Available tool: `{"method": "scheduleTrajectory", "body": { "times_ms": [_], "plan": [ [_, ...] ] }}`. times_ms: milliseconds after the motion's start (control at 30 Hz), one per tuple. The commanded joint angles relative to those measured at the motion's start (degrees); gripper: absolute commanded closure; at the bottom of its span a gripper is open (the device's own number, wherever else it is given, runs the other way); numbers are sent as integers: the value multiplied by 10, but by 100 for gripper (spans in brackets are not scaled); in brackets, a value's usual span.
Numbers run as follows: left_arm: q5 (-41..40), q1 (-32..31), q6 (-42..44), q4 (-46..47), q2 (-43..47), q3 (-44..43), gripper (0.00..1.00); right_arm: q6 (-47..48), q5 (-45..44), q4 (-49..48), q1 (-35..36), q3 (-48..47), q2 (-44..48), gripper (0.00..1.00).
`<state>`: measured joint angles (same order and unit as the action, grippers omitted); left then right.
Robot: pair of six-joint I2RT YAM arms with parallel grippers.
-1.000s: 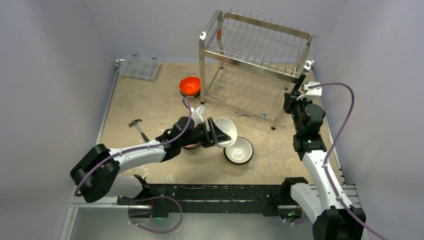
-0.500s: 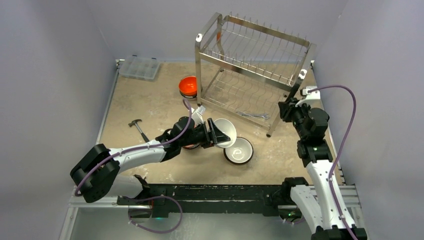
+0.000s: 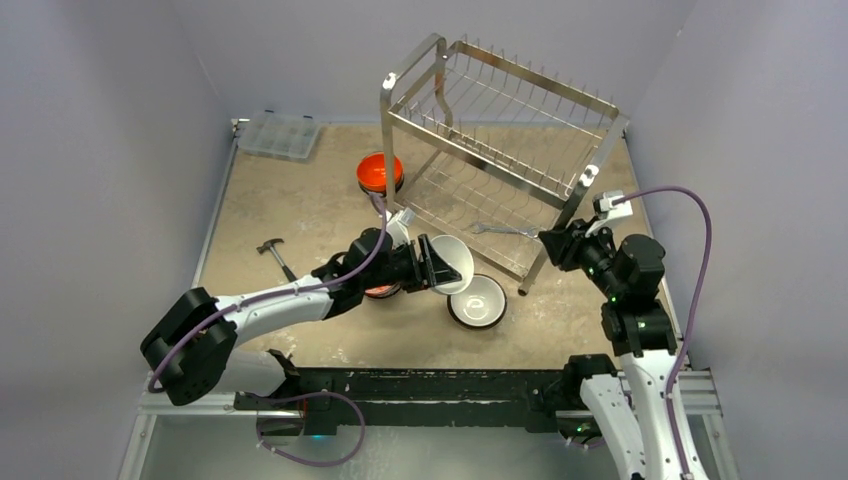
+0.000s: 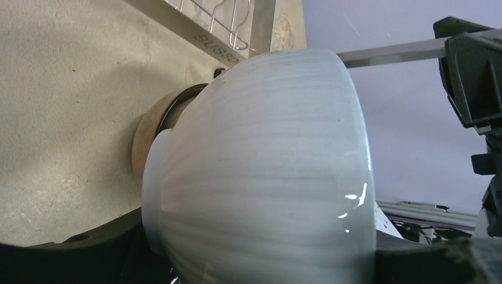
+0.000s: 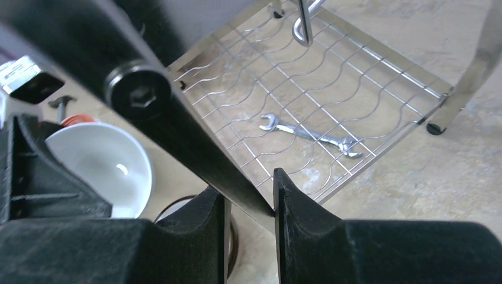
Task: Load the bowls into the dish rack
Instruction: Adjust the dish rack at the center of the board.
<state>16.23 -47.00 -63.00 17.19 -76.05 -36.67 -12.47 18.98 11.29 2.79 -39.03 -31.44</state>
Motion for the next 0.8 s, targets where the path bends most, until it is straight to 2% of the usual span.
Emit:
{"method": "scheduleTrajectory", "body": {
  "times_ms": [0, 467, 633, 767],
  "plan": [
    [-1, 2, 32, 20, -1, -48, 60, -73, 61, -6, 3, -68, 29, 100],
    [23, 2, 62, 24, -77, -125, 61, -119, 133, -39, 4, -38, 71, 100],
    [39, 2, 66, 41, -122, -165, 61, -120, 120, -36, 4, -32, 71, 100],
    [52, 2, 70, 53, -163, -200, 62, -103, 93, -33, 4, -29, 71, 77]
  ]
}}
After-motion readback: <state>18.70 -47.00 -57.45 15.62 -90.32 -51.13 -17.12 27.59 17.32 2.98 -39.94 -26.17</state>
